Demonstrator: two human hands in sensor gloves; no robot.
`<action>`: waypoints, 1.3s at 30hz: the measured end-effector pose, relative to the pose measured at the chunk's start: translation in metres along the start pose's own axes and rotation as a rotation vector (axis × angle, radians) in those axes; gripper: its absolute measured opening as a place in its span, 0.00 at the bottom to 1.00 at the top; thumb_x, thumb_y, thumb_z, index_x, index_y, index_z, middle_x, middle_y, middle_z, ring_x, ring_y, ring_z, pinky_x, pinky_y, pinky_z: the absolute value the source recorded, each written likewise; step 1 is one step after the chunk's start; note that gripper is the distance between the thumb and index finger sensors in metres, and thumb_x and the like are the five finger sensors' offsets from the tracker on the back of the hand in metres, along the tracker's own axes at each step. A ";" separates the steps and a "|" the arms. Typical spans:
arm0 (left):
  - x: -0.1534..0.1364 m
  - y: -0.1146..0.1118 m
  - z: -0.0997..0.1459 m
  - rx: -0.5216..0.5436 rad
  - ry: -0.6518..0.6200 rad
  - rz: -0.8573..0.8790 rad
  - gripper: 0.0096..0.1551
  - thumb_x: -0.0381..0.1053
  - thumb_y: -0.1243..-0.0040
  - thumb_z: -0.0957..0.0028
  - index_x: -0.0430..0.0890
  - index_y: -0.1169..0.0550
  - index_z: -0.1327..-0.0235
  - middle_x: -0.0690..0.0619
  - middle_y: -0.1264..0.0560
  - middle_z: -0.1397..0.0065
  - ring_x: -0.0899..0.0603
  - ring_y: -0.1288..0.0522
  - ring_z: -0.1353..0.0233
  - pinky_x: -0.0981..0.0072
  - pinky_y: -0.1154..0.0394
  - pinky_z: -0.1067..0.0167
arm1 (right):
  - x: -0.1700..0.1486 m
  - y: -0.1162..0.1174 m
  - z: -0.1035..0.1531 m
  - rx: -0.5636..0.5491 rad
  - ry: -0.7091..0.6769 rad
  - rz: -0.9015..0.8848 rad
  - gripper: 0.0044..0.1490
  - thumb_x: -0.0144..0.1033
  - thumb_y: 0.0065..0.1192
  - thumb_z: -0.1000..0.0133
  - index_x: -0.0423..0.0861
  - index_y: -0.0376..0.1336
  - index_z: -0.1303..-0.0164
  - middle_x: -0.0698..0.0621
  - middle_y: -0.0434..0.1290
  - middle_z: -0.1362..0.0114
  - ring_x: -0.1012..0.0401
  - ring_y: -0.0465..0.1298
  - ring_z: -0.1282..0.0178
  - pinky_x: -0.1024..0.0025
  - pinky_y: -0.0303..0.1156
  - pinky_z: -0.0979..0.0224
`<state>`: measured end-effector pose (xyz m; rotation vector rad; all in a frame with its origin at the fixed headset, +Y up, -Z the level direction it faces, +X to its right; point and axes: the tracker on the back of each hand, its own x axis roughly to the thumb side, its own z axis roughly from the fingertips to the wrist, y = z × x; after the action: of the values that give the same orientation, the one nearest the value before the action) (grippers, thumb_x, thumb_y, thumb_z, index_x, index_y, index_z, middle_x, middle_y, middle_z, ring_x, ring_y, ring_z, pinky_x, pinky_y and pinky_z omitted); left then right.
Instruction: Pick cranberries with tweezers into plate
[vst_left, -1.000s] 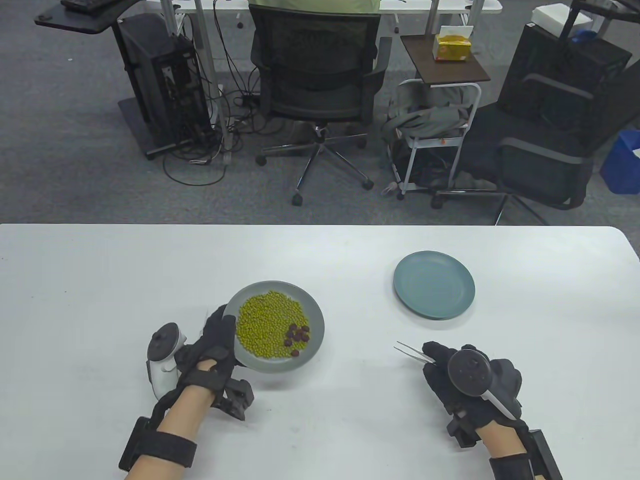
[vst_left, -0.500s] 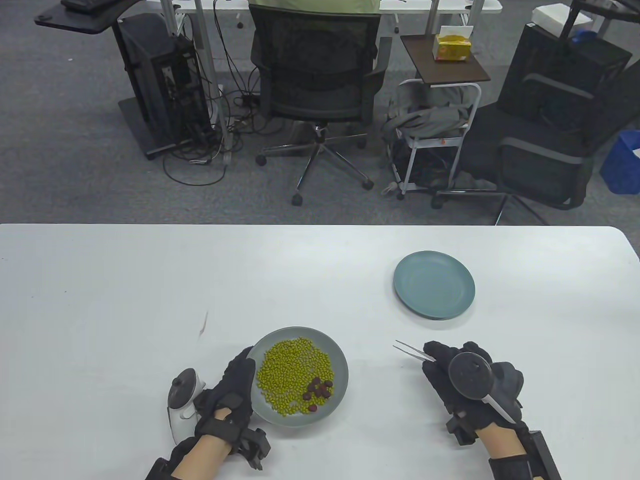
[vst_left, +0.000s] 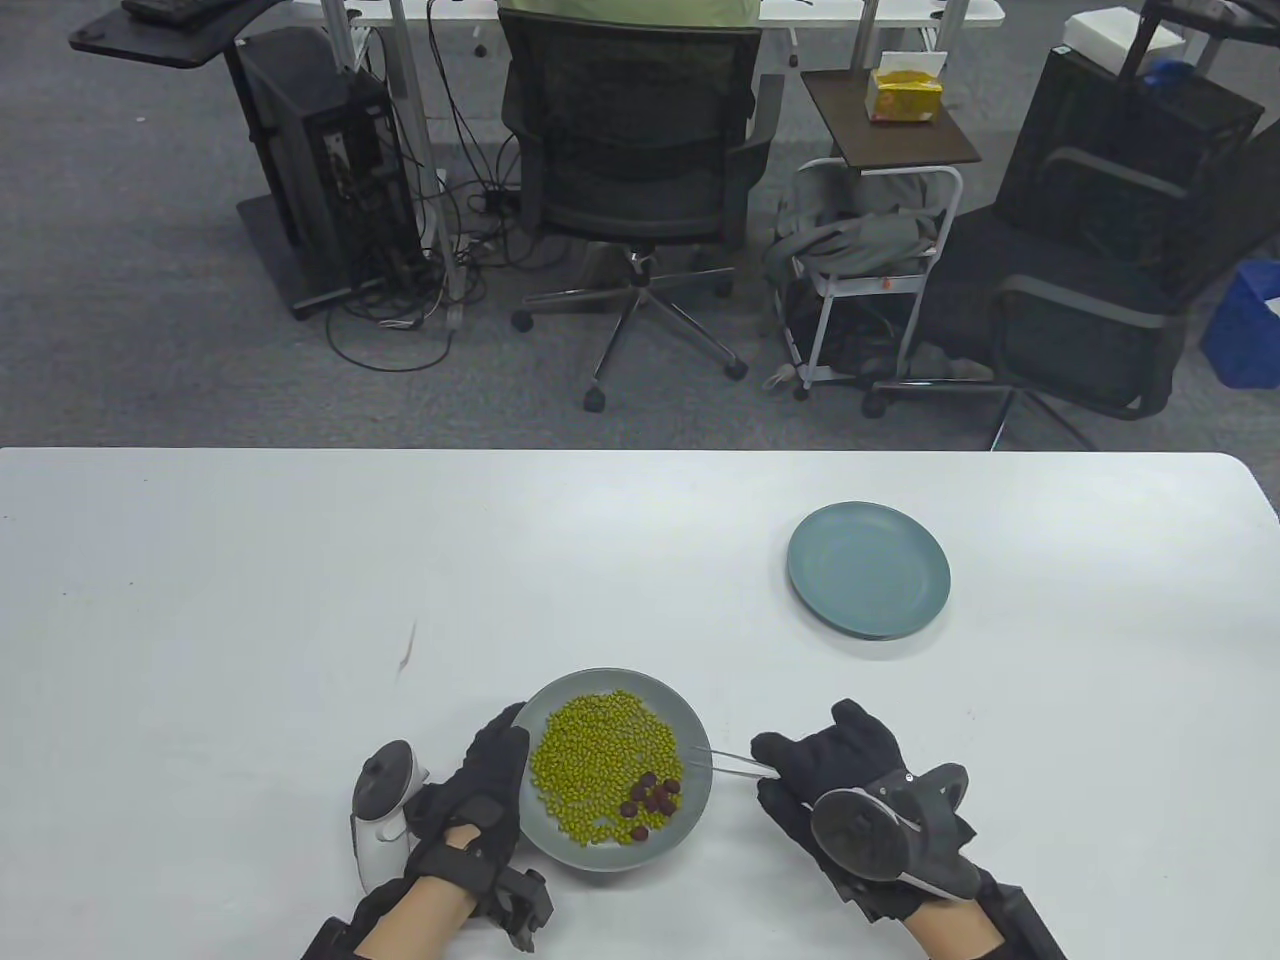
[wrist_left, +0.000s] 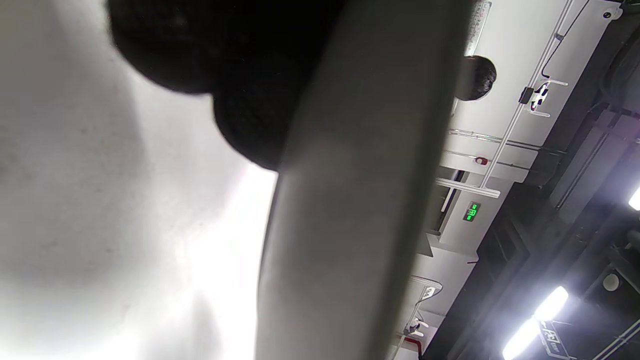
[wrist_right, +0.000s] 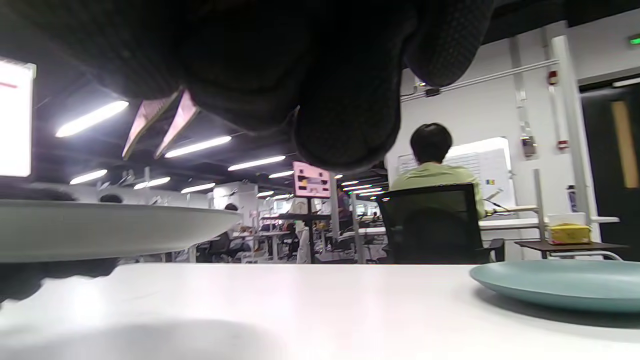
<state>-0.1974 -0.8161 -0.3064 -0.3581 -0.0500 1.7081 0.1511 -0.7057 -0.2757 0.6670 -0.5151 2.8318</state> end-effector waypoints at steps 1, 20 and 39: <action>0.000 0.000 0.000 0.004 -0.004 -0.009 0.36 0.61 0.54 0.44 0.49 0.46 0.28 0.49 0.31 0.32 0.43 0.14 0.58 0.60 0.17 0.65 | 0.004 0.001 0.000 0.011 -0.009 0.016 0.32 0.59 0.62 0.59 0.60 0.67 0.45 0.67 0.78 0.59 0.65 0.81 0.49 0.53 0.61 0.21; -0.002 -0.003 0.000 0.003 -0.007 -0.019 0.36 0.61 0.54 0.44 0.49 0.46 0.27 0.49 0.31 0.32 0.43 0.14 0.57 0.60 0.17 0.64 | 0.017 0.015 0.000 0.088 -0.039 0.097 0.32 0.59 0.64 0.59 0.59 0.69 0.46 0.67 0.79 0.61 0.65 0.82 0.51 0.53 0.62 0.22; -0.004 -0.005 0.000 -0.009 0.003 -0.014 0.36 0.61 0.53 0.44 0.49 0.46 0.27 0.49 0.31 0.32 0.43 0.14 0.57 0.60 0.17 0.64 | 0.018 0.015 0.000 0.070 -0.047 0.070 0.28 0.56 0.64 0.58 0.58 0.71 0.49 0.66 0.79 0.62 0.65 0.81 0.53 0.53 0.62 0.22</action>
<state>-0.1918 -0.8193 -0.3042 -0.3670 -0.0579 1.6939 0.1312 -0.7174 -0.2711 0.7440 -0.4574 2.9176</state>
